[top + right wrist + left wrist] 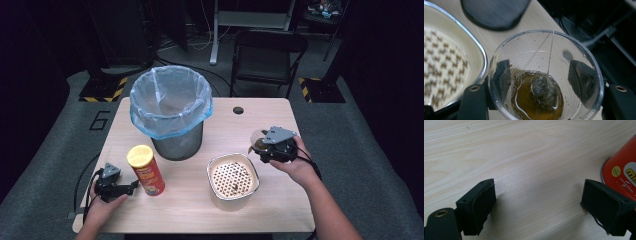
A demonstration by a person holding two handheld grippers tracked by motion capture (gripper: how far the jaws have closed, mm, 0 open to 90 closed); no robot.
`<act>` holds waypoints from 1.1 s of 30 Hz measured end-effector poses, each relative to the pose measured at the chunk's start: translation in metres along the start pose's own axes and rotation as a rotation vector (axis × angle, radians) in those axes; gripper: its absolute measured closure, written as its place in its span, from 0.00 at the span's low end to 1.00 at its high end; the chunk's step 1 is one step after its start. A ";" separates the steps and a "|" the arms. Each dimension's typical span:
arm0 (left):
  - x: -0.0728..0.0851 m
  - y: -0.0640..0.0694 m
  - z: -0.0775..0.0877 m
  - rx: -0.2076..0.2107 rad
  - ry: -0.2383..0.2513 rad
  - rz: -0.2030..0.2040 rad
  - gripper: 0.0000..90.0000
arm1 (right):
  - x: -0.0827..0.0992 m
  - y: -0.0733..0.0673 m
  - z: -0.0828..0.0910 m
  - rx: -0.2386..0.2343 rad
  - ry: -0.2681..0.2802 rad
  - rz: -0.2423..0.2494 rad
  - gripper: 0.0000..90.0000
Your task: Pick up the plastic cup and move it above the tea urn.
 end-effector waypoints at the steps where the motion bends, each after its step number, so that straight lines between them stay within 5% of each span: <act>1: 0.000 0.000 0.000 0.000 0.002 0.001 0.13 | -0.005 0.000 -0.003 -0.014 0.022 0.007 0.38; 4: 0.000 0.000 0.000 -0.001 0.002 0.000 0.13 | -0.016 -0.001 -0.009 -0.042 0.070 0.029 0.38; 6: 0.000 0.000 0.000 -0.001 0.002 0.001 0.13 | -0.031 -0.005 -0.021 -0.102 0.109 0.034 0.38; 10: 0.000 0.000 0.000 0.000 0.002 0.001 0.13 | -0.040 -0.010 -0.029 -0.136 0.119 0.066 0.38; 15: 0.000 0.000 0.000 -0.001 0.002 0.000 0.13 | -0.050 -0.024 -0.040 -0.138 0.134 0.203 0.38; 19: 0.000 0.000 0.000 -0.001 0.002 0.000 0.13 | -0.047 -0.026 -0.043 -0.092 0.142 0.285 0.38; 29: 0.000 0.000 0.000 -0.001 0.002 0.000 0.13 | -0.040 -0.028 -0.041 -0.100 0.169 0.279 0.38; 33: 0.000 0.000 0.000 -0.001 0.002 0.001 0.13 | -0.039 -0.033 -0.038 -0.084 0.174 0.330 0.38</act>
Point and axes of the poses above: each handheld gripper's, and its own axes: z roughly backward along the jaws, x roughly out of its underside, y roughly to its right, the point moved 9 cm from there along -z, roughly forward along the jaws, and after that the axes turned 8 degrees about -z, right-handed, at the moved point
